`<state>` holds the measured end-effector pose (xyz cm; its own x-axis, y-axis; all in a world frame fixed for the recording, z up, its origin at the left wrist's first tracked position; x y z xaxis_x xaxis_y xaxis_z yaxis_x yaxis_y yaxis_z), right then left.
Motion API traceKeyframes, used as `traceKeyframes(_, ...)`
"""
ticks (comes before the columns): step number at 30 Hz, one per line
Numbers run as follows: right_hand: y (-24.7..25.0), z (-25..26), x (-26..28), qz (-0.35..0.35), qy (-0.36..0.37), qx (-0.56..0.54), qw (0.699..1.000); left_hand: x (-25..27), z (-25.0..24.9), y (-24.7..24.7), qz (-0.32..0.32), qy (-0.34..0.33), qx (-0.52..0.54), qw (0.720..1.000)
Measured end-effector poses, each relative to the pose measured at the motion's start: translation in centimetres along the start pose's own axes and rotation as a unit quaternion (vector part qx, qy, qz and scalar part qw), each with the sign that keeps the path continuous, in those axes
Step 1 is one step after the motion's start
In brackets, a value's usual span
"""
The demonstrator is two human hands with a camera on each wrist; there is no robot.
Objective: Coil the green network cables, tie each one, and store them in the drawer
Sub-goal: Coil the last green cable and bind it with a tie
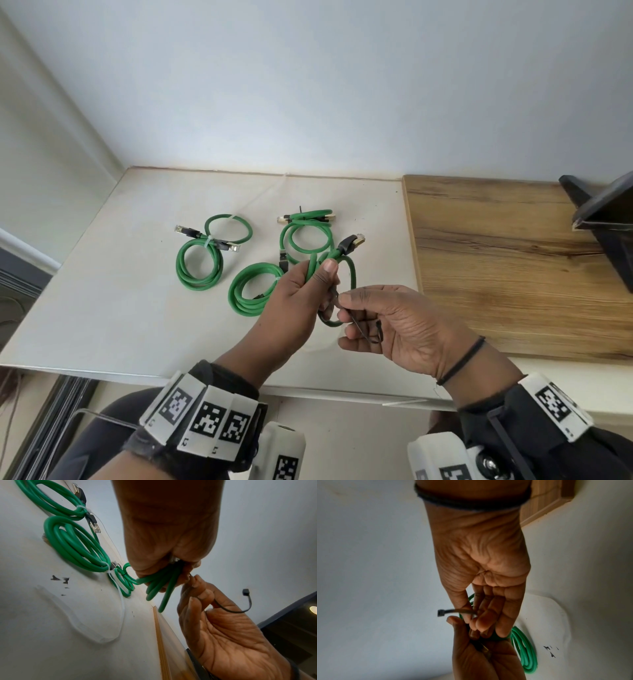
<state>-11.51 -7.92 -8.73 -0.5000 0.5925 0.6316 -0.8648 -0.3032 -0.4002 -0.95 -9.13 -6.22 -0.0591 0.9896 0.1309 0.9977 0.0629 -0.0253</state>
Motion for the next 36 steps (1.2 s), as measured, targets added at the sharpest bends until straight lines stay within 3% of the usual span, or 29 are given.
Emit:
traceKeyframes(11,2.4,0.1,-0.4,-0.077,0.004,0.018,0.997,-0.2,0.2,1.6,-0.062,0.007,0.052,0.997)
traceKeyframes(21,3.1,0.2,-0.7,-0.102,0.013,0.014,0.995,0.1,1.0,-0.8,0.03,0.015,0.002,0.999)
traceKeyframes(28,3.1,0.5,-0.5,-0.104,0.023,0.01,0.994,-0.2,1.6,0.5,-0.017,0.033,0.002,0.999)
traceKeyframes(36,3.5,0.4,-0.7,-0.129,0.038,0.001,0.991,-0.2,1.8,0.6,-0.027,0.043,0.001,0.999)
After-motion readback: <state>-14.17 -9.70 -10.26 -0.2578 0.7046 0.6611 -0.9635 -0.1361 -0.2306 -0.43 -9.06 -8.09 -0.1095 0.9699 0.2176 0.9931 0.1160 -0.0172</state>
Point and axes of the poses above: each hand's wrist, its own x-axis away from the middle knuckle, its own y-axis out of the back of the hand, z = x × y, the point moved 10 cm from there along -x, towards the middle knuckle
